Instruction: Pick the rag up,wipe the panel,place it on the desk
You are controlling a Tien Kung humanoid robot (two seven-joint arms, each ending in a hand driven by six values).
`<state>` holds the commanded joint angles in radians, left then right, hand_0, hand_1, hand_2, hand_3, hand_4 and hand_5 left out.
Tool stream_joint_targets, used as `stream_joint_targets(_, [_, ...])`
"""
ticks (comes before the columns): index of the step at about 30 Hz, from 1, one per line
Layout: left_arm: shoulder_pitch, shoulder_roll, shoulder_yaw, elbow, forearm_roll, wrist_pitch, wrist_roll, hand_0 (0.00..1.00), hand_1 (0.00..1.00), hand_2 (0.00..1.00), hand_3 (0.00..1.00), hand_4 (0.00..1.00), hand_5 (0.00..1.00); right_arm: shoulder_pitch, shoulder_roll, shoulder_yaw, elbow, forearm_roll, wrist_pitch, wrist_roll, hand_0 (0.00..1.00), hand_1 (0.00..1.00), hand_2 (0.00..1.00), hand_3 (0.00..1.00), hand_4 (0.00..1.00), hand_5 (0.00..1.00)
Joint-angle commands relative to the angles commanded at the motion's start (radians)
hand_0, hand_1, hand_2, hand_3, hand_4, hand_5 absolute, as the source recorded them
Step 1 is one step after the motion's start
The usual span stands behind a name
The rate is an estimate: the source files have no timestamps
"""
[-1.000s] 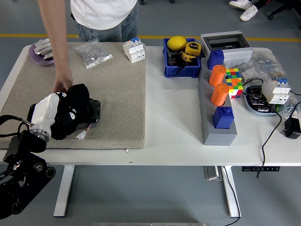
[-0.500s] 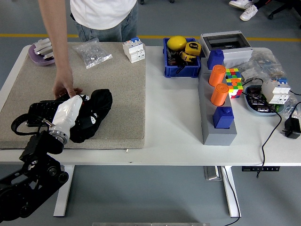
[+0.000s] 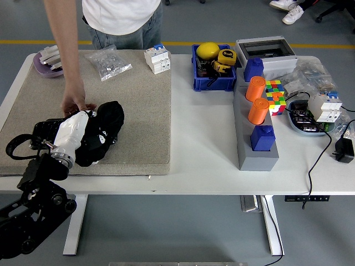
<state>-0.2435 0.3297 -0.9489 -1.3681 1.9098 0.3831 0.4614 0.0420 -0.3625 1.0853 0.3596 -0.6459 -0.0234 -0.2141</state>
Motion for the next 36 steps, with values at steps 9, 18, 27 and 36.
stream_joint_targets(9, [0.042,0.036,-0.112,0.022,0.028,0.000,0.001,0.238,0.193,0.540,0.516,0.287,0.002,-0.001,-0.002,0.005,0.002,-0.004,-0.001,-0.001,0.802,0.699,0.708,0.683,0.998,0.737])
stream_joint_targets(18, [0.088,0.062,-0.188,0.032,0.060,0.006,0.005,0.238,0.195,0.540,0.521,0.312,0.002,-0.003,-0.003,0.006,0.003,-0.007,0.000,-0.002,0.802,0.700,0.708,0.682,0.998,0.736])
stream_joint_targets(27, [0.112,0.085,-0.261,0.057,0.085,0.010,0.003,0.237,0.195,0.539,0.520,0.307,0.002,-0.003,-0.003,0.008,0.006,-0.011,-0.002,-0.002,0.802,0.700,0.708,0.682,0.998,0.737])
stream_joint_targets(36, [0.131,0.094,-0.301,0.086,0.086,0.015,-0.002,0.236,0.194,0.537,0.518,0.307,0.002,-0.005,-0.004,0.010,0.007,-0.011,-0.002,-0.003,0.801,0.699,0.708,0.681,0.998,0.736])
